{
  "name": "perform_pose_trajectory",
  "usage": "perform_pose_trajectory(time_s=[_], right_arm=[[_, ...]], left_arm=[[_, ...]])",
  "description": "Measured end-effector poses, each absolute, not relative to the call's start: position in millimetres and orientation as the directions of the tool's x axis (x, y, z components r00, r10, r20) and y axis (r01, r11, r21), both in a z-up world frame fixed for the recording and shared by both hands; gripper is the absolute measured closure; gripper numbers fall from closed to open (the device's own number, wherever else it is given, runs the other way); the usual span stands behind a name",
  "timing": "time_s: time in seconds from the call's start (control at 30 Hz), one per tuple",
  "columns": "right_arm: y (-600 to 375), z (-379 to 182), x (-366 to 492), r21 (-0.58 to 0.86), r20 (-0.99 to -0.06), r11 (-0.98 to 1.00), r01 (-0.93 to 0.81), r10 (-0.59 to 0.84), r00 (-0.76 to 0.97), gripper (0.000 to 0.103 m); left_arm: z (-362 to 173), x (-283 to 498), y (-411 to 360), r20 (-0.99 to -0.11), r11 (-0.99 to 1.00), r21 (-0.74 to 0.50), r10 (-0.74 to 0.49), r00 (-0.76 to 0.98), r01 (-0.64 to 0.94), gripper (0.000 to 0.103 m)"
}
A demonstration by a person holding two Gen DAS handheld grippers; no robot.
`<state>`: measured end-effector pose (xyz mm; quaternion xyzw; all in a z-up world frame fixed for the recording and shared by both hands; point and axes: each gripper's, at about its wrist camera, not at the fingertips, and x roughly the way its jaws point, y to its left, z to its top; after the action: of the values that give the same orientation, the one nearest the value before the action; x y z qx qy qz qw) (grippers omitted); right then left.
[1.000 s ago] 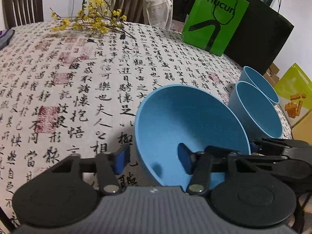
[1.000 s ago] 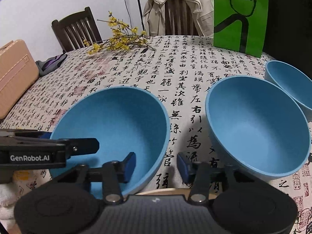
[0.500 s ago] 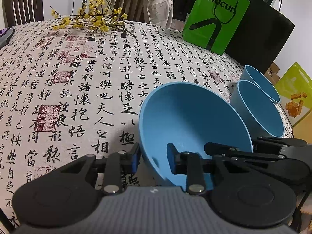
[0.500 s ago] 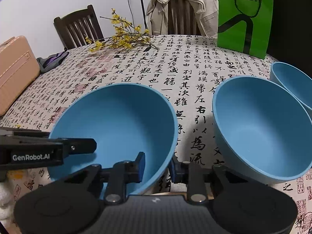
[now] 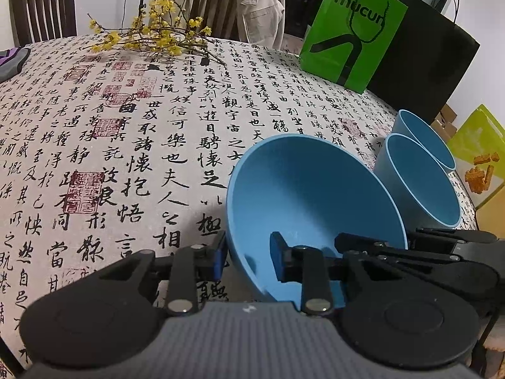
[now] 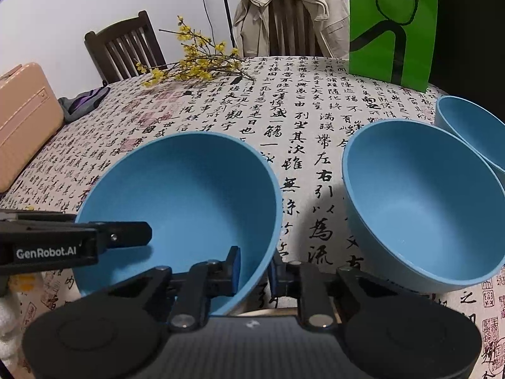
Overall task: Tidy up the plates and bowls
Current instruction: 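Lift the blue bowl off the table with both grippers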
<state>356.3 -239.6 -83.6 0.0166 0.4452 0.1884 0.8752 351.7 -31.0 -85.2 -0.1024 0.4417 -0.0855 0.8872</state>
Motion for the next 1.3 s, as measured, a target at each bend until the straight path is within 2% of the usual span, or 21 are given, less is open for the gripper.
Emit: perform_pose_trajectory(time_s=[1.3], right_arm=[[-243,-53,326,0.221,-0.712,0.916,-0.335,0.386,0.587,0.085]], left_arm=[[-58,315,-32,-0.722,0.97,-0.233,-0.217,0.657,0.064,0.074]])
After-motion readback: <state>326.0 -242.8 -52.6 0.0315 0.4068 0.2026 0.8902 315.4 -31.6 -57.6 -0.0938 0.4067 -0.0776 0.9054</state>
